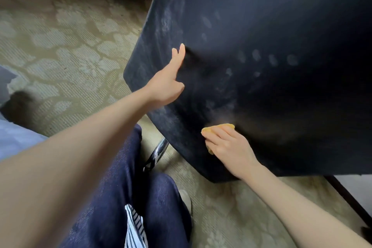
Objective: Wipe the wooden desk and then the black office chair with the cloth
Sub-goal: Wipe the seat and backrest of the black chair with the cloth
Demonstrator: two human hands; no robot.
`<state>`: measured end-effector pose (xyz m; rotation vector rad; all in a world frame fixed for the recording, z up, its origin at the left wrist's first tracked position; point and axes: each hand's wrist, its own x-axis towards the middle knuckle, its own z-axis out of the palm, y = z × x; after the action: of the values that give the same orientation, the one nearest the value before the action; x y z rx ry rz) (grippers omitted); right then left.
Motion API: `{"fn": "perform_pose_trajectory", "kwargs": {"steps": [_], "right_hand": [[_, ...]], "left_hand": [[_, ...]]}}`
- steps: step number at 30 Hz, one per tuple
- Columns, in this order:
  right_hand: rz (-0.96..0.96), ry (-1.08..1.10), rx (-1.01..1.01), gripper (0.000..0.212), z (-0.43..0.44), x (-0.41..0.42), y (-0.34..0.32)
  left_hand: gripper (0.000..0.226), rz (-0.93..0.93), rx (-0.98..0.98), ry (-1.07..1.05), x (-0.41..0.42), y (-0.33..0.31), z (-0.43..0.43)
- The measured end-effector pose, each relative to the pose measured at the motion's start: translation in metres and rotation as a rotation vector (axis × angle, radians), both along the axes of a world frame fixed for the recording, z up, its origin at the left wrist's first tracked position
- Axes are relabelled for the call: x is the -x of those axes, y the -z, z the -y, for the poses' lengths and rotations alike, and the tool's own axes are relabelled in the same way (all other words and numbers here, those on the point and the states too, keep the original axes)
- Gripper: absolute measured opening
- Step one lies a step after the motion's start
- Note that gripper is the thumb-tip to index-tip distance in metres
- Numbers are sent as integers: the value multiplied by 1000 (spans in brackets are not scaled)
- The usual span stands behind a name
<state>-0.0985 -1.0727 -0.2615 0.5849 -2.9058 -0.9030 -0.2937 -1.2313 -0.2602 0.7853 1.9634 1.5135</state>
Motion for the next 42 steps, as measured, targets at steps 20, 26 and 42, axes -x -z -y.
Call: {"fn": "perform_pose_trajectory", "kwargs": {"steps": [20,26,42], "right_hand": [[-993,-40,61,23,13,47,-119],[-796,63,100,33,13,45,-28],[127,52,-78,32,-28,-61,37]], "left_hand": [[93,-83,-37,27,-50,-14,-8],[93,-170,94,-45,-53,-15,-11],[97,-176,213,-77,-55,-11,-19]]}}
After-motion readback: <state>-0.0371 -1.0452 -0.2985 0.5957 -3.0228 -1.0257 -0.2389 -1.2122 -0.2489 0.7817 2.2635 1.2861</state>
